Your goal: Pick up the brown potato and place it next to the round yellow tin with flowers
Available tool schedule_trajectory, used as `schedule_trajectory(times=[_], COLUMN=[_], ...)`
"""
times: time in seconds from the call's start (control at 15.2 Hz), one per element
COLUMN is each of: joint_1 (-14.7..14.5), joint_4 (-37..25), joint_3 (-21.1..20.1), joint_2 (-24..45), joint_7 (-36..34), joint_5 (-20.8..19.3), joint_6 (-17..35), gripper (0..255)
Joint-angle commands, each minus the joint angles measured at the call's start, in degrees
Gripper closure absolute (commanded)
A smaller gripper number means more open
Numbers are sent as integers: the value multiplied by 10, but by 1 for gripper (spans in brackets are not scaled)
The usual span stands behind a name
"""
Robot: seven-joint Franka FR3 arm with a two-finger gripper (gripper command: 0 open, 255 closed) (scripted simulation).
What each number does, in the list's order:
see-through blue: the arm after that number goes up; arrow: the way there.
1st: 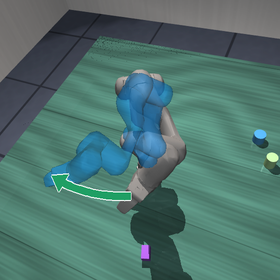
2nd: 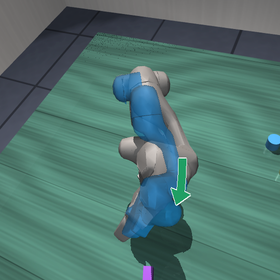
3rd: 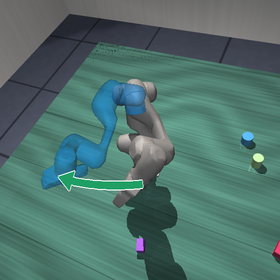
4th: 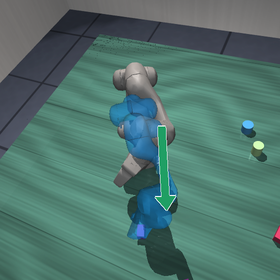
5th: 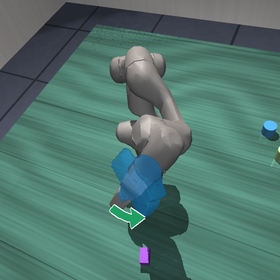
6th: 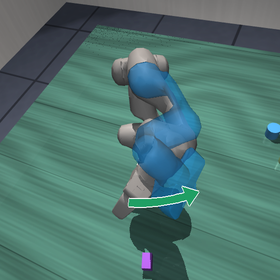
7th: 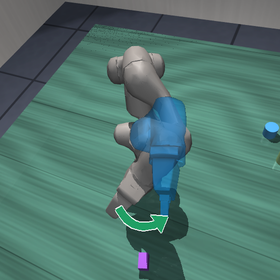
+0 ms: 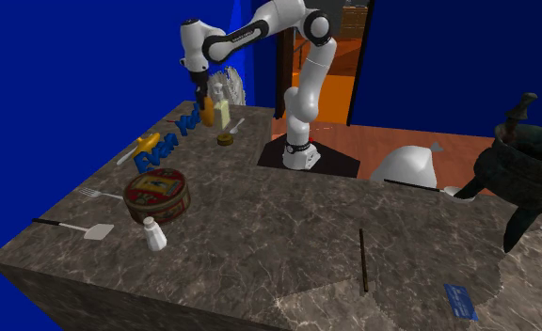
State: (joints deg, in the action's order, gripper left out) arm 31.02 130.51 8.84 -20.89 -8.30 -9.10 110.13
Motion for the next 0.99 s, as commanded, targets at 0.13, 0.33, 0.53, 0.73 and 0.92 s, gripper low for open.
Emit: schedule_trajectory(times=[0.13, 0.33, 0.53, 0.73, 0.92], joint_1=[6, 6, 7, 7, 8], joint_4=[9, 27, 44, 60, 75], joint_3=[12, 14, 15, 17, 19], joint_2=[16, 22, 29, 37, 47], joint_7=[14, 12, 10, 9, 7], joint_5=[-4, -5, -6, -7, -8], joint_6=[26, 50, 74, 99, 123], gripper=[255, 255, 255, 255, 255])
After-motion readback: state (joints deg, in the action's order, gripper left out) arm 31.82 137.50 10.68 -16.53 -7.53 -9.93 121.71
